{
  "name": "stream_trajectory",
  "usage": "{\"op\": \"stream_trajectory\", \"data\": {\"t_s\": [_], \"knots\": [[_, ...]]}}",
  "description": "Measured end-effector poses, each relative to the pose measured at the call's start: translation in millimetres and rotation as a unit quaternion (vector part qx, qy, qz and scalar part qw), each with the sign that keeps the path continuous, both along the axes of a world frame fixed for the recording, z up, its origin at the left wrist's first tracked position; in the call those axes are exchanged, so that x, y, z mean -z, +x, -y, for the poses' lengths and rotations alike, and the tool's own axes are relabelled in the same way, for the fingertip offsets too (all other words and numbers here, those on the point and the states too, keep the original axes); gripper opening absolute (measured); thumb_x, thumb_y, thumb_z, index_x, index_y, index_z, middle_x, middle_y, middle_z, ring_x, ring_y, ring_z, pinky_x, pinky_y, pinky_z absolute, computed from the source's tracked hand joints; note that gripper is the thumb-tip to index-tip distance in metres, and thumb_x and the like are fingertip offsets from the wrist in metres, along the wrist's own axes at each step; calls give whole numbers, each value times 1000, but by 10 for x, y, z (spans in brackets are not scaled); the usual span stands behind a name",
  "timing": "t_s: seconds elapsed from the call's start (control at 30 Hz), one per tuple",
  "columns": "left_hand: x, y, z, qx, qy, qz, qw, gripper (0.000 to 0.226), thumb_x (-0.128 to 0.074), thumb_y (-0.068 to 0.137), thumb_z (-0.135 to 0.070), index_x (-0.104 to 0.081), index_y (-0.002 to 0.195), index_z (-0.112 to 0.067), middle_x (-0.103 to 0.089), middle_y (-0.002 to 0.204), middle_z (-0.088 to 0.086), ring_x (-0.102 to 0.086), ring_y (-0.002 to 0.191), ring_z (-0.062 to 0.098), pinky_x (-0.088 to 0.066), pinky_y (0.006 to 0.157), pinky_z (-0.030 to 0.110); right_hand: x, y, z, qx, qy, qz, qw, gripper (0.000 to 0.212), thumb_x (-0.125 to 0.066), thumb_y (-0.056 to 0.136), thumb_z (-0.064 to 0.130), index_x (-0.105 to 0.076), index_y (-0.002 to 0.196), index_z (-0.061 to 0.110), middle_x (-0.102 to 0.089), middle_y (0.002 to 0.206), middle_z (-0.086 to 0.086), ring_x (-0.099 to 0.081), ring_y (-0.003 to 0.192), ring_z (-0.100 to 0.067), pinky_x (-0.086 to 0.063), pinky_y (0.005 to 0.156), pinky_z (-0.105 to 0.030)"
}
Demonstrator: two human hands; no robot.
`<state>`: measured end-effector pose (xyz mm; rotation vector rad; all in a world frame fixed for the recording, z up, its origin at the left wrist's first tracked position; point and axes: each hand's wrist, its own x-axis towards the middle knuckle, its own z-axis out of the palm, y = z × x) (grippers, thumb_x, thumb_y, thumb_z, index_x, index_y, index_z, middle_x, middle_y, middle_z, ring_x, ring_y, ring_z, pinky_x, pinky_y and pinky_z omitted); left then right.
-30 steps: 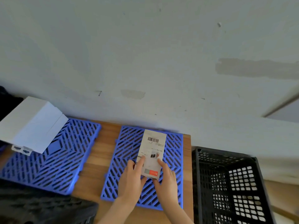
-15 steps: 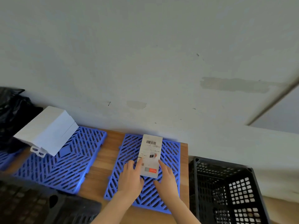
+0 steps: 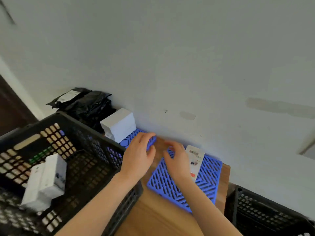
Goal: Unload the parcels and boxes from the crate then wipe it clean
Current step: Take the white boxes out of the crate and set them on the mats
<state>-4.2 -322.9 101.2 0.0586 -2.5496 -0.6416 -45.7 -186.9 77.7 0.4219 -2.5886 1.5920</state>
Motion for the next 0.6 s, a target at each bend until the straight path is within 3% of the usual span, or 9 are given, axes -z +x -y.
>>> {"op": "stream_trajectory", "data": {"t_s": [0.1,0.17,0.27,0.43,0.6], "knots": [[-142,326,340,-50,3,-13,999,39,-60,92,-17,-54,130,-19,-56,120,-2,-56,108,14,-53,78,33,-227,175,353,-55,-14,-24,998,31,-57,89,8,-62,117,19,-54,115,7,-54,108,-13,-41,88,-21],[-170,527,579,-83,-7,-11,996,38,-60,92,-18,-54,130,-20,-56,120,-3,-57,108,14,-54,79,35,-313,276,573,-93,2,-45,995,30,-56,91,10,-60,119,21,-50,113,12,-52,111,-13,-39,89,-20],[-153,838,978,-120,-15,-7,993,37,-61,91,-18,-56,128,-21,-57,117,-4,-57,107,12,-54,80,30,-395,401,904,-147,34,-78,986,30,-55,92,11,-59,121,20,-54,123,8,-48,117,-12,-35,91,-17],[-32,1295,1720,-212,-33,84,973,48,-61,92,-27,-47,138,-28,-55,121,-8,-54,106,8,-41,76,16,-426,563,1518,-221,87,-98,967,30,-54,93,14,-58,122,21,-52,126,5,-47,117,-12,-37,92,-19],[147,1566,2537,-277,-26,208,938,55,-58,94,-33,-34,144,-31,-49,133,-5,-52,116,13,-47,91,26,-268,710,2249,-290,162,-93,938,34,-56,93,19,-55,126,23,-49,131,5,-42,122,-15,-33,101,-25]]}}
